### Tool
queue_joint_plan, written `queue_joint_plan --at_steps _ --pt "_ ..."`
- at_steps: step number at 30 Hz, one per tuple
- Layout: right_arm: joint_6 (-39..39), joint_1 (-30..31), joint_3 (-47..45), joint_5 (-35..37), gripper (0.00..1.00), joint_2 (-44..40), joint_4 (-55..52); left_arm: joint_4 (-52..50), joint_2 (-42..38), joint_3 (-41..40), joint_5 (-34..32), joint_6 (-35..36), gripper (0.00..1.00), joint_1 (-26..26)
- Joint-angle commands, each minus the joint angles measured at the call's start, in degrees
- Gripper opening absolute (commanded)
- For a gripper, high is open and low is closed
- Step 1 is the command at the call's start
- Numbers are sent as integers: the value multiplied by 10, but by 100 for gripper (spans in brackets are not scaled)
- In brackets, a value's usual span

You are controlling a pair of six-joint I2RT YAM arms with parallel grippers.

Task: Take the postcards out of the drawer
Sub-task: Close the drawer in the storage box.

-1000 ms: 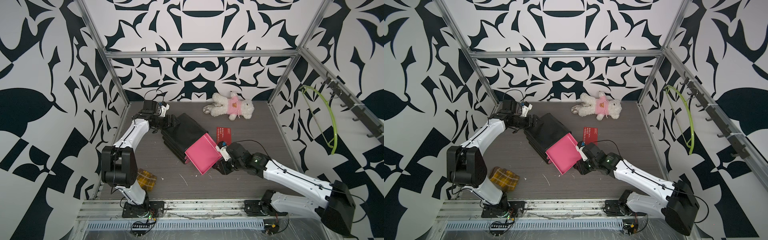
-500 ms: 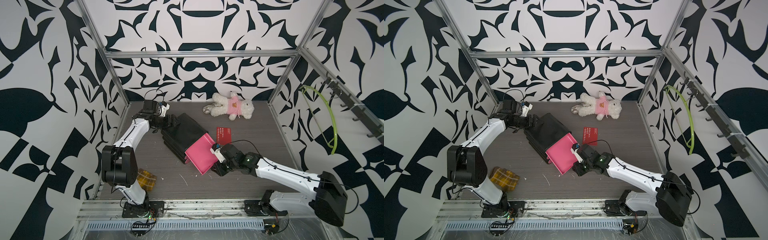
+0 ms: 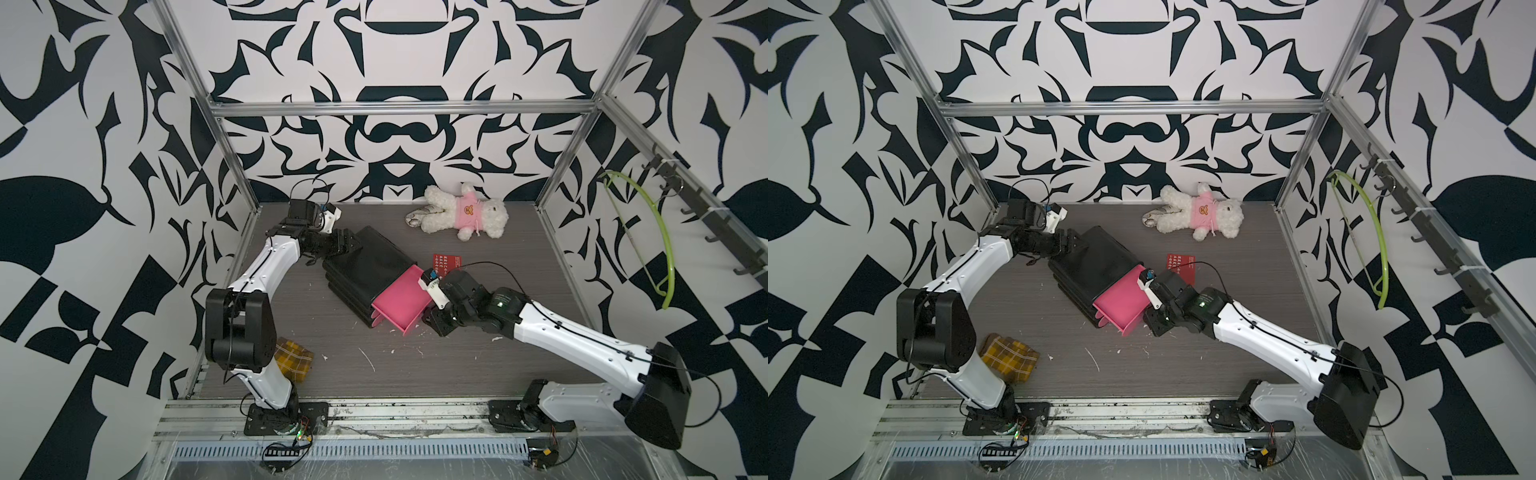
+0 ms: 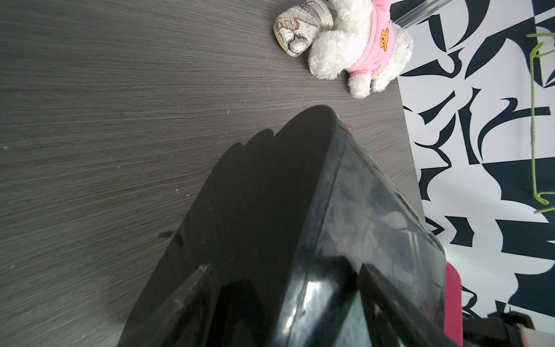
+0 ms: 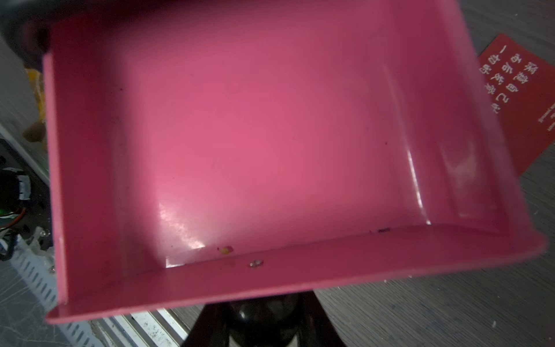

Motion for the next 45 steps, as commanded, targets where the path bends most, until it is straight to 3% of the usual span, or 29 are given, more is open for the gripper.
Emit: queue_joint_plan --at_steps 1,12,18,27,35,45 --pt "-46 1 55 15 27 35 -2 -68 25 -10 -12 10 79 -10" --pt "-104 0 182 43 27 182 33 -67 26 -14 -1 8 79 -10" --pt "-104 0 224 42 32 235 43 -69 27 -13 3 8 79 -10" --pt "-92 -3 174 46 53 182 26 -75 26 -9 -11 10 79 -10" --pt "-73 -6 96 24 54 142 25 -77 28 -5 -15 10 79 -10" --pt "-57 -6 59 37 52 172 158 -78 32 -6 -17 11 79 -10"
